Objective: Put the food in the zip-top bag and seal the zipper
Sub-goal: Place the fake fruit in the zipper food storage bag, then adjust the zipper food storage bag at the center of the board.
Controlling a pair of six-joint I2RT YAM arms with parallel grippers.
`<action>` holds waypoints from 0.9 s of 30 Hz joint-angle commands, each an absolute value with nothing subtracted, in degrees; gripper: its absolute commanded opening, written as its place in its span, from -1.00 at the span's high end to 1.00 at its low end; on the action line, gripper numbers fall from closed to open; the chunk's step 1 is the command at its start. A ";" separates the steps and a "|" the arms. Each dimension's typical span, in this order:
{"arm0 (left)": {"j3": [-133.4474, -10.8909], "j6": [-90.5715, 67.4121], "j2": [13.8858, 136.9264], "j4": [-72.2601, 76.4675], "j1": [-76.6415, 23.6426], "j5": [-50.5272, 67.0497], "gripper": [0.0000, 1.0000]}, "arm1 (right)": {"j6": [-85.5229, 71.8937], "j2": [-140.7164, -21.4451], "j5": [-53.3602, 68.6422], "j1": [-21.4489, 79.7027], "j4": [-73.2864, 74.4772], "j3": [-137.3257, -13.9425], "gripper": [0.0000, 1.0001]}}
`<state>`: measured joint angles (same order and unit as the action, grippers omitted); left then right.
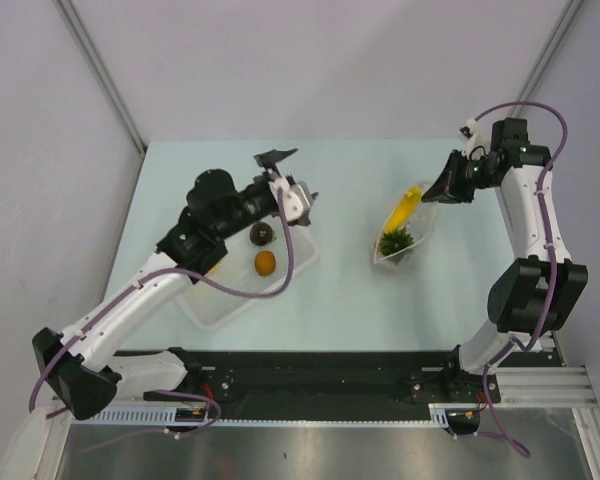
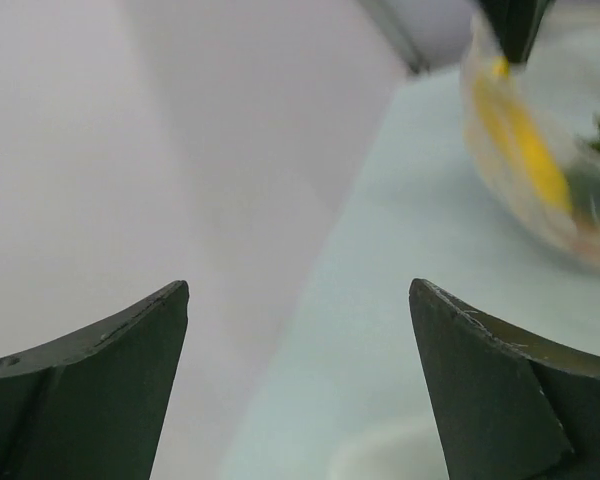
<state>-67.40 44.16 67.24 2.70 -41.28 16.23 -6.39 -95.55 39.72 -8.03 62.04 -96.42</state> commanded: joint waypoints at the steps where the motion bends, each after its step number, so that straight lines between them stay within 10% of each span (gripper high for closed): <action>1: -71.19 27.97 67.24 -25.36 -31.57 15.81 -0.87 | -1.15 -92.64 32.00 -6.77 62.84 -101.42 1.00; 8: -69.18 16.97 66.19 -34.54 -25.14 21.96 -0.81 | 5.27 -90.88 18.82 -0.53 63.54 -98.53 1.00; 20: -79.35 0.36 79.61 -26.28 -37.35 27.68 -0.57 | -1.74 -91.58 32.76 -0.88 63.55 -97.65 1.00; 27: -87.54 -10.80 92.10 -19.62 -48.40 28.04 -0.85 | -5.36 -92.11 37.00 -2.46 62.14 -95.80 1.00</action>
